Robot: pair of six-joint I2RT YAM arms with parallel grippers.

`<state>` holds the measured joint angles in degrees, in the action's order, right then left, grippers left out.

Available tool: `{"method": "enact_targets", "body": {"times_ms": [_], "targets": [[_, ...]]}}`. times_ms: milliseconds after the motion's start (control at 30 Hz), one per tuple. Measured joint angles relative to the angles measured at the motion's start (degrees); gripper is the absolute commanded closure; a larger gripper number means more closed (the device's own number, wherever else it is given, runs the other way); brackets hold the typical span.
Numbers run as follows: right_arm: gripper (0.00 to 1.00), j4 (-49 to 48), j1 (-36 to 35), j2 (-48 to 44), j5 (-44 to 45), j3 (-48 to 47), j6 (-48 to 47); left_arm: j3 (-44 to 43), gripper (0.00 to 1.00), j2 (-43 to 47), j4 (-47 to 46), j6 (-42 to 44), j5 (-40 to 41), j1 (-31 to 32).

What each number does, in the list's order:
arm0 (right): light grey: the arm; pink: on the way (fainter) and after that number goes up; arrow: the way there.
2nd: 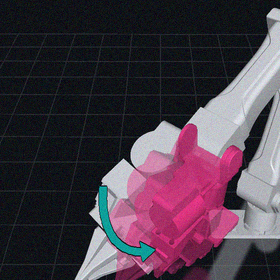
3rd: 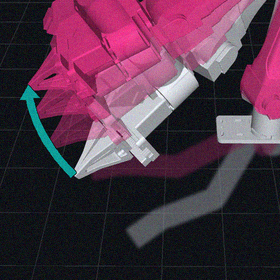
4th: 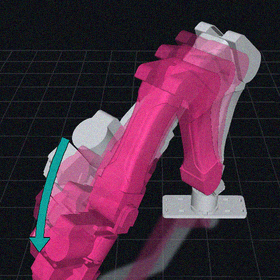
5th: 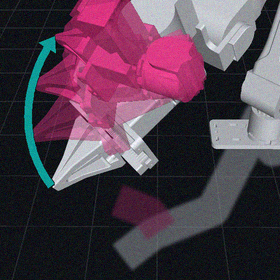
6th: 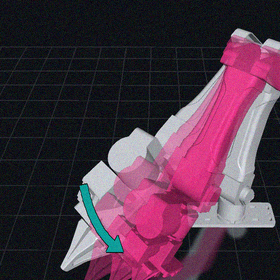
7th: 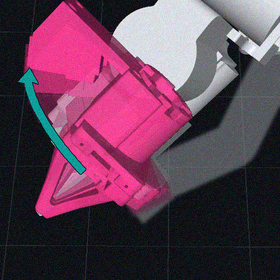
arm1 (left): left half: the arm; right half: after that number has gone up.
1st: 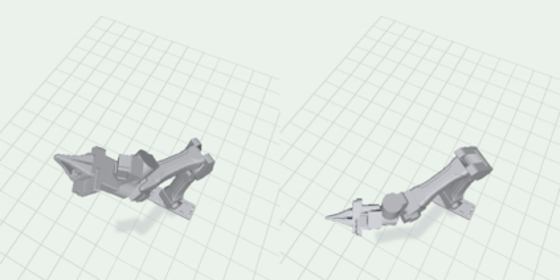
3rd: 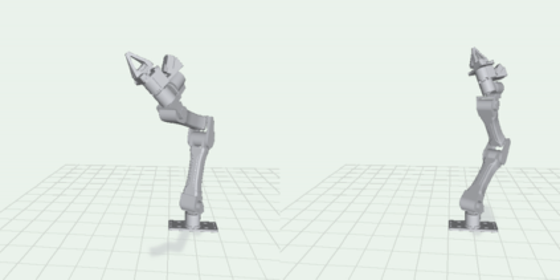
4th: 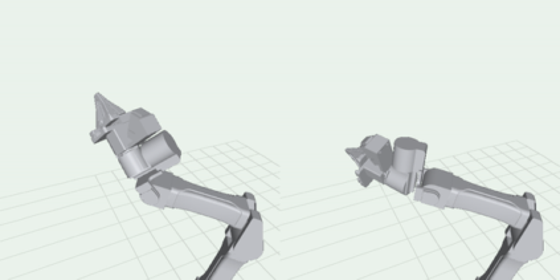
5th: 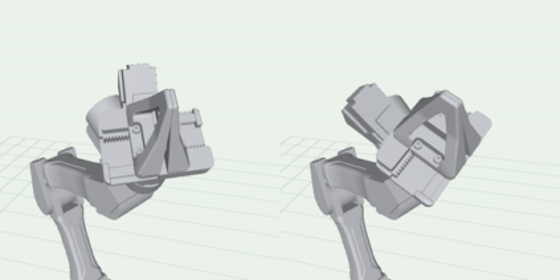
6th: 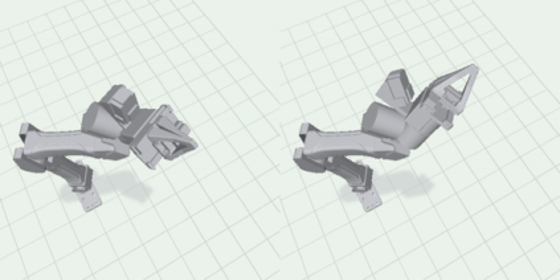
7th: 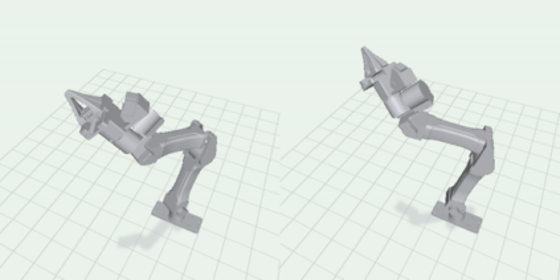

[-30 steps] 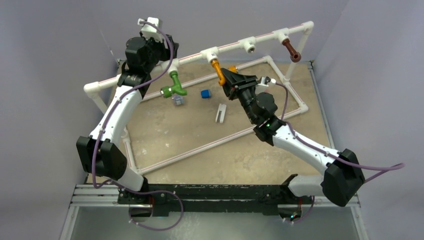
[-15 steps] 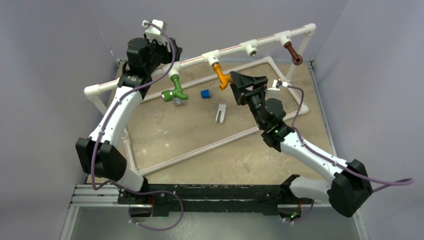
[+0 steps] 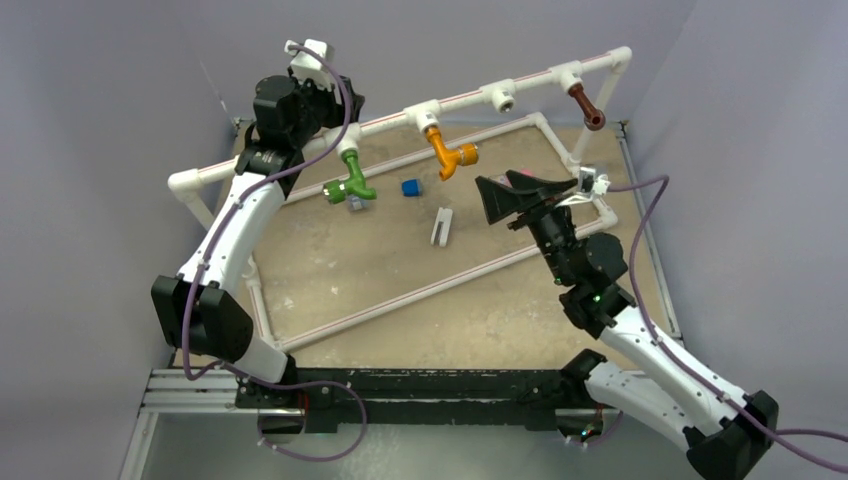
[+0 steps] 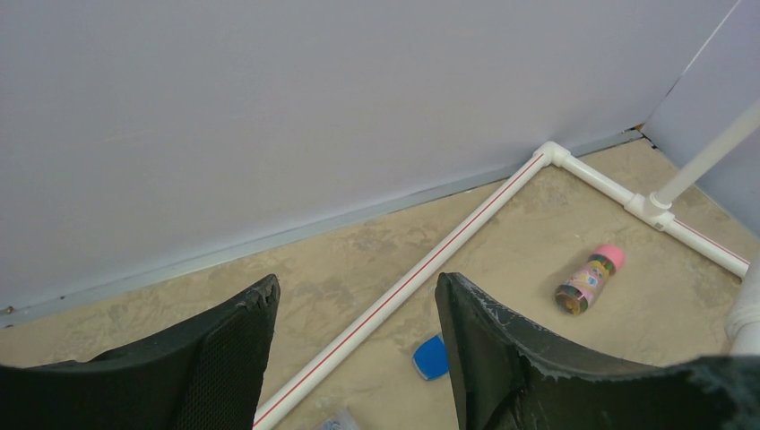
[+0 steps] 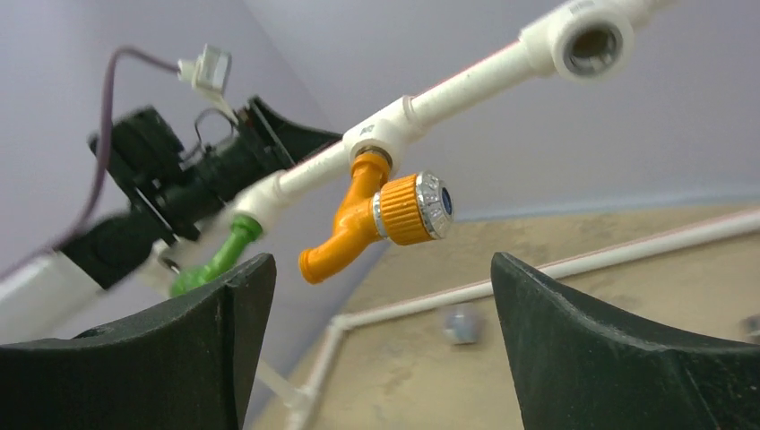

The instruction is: Install the water faucets

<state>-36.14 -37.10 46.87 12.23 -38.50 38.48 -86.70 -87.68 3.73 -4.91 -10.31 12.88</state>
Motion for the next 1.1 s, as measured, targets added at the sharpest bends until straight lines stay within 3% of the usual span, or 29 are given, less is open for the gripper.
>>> {"method": "enact_targets", "body": {"times_ms": [300, 533, 733, 1100], "targets": [[0.06, 9.09, 0.00, -1.99, -12.48, -4.55, -44.94, 0.00, 0.36, 0.00, 0.00, 0.00, 0.00, 0.00], [0.06, 10.71, -0.55, -1.97, -19.12, -4.55, -68.52, 0.00, 0.36, 0.00, 0.00, 0.00, 0.00, 0.00], [0.05, 8.13, -4.76, 0.87, -16.98, -4.55, -86.86, 0.00, 0.36, 0.00, 0.00, 0.00, -0.02, 0.00], [0.07, -5.16, -13.16, 12.44, -6.12, -4.15, -110.84, 0.00, 0.36, 0.00, 0.00, 0.00, 0.00, 0.00]]}}
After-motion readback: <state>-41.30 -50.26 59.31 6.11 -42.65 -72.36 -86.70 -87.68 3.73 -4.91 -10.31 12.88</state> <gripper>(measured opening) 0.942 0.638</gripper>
